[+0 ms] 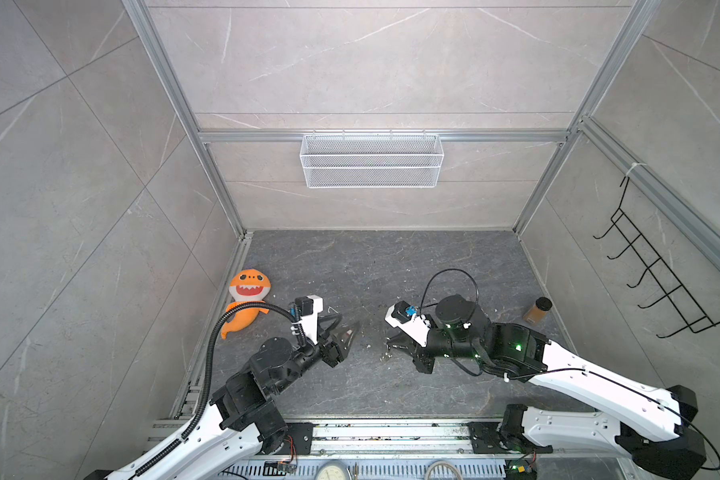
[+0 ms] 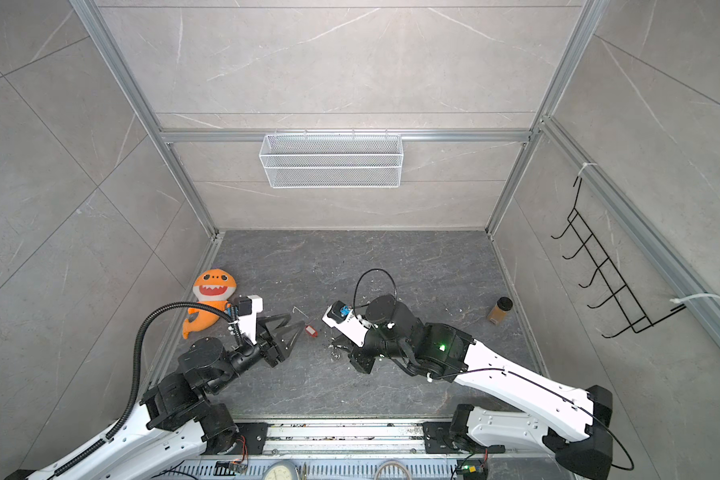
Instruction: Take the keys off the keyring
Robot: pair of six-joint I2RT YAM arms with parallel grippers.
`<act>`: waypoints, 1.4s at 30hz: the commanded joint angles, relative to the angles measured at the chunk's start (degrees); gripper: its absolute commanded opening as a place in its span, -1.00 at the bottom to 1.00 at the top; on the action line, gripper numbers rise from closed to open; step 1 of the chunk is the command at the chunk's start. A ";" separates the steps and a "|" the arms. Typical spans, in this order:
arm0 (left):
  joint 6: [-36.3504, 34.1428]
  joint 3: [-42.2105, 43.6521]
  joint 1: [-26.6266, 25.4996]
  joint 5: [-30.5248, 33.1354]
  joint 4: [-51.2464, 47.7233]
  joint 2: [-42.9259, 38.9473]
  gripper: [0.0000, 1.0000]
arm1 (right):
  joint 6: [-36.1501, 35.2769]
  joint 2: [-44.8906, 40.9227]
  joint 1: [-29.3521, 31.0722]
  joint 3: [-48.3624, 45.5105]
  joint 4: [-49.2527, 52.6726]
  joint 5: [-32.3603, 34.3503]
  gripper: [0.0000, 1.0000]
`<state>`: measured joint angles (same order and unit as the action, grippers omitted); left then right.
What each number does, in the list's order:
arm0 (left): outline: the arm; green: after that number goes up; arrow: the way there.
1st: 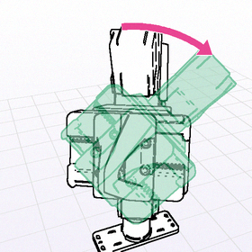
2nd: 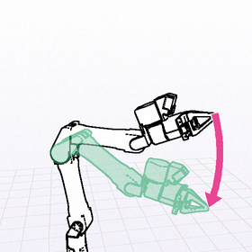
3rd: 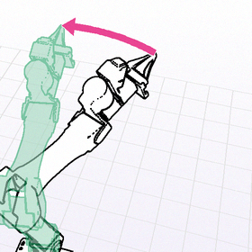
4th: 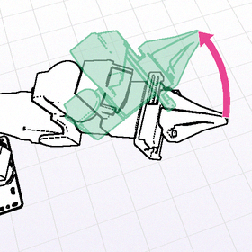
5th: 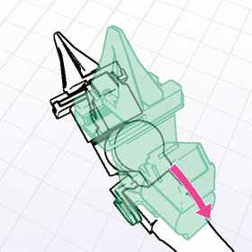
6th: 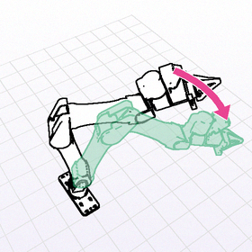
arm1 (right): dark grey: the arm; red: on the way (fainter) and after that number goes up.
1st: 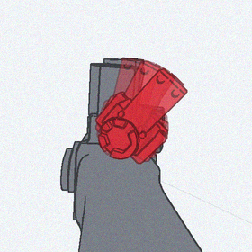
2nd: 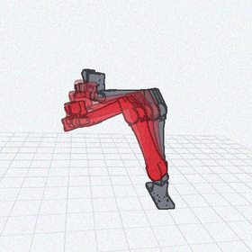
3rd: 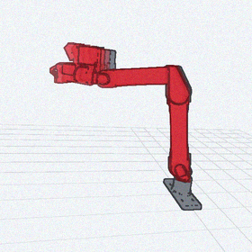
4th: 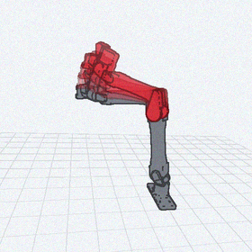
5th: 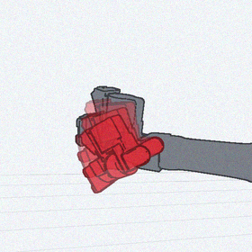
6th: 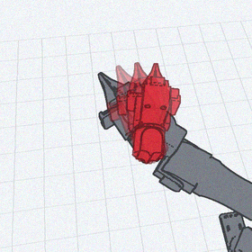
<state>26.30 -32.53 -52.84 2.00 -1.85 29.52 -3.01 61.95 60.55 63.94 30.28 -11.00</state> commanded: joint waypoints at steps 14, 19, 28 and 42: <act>-8.03 -3.40 0.10 -31.71 9.76 4.64 -0.11 | -6.44 -3.11 -1.05 2.59 -1.70 -14.06 -1.00; -7.79 -3.72 0.09 -33.67 11.12 6.13 -0.23 | -6.08 -3.07 -1.13 2.51 -2.15 -14.74 -1.00; -7.27 -4.34 0.10 -35.81 12.41 8.66 -0.64 | -5.40 -2.19 -1.31 2.35 -3.11 -14.51 -1.00; -7.36 -4.35 0.10 -36.98 13.26 8.67 -0.84 | -3.67 -1.77 -1.57 2.37 -5.01 -13.63 -1.00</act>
<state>18.35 -34.70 -52.73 -33.30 7.79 38.09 -6.87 59.77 59.00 64.86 29.76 -24.93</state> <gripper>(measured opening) 0.072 0.050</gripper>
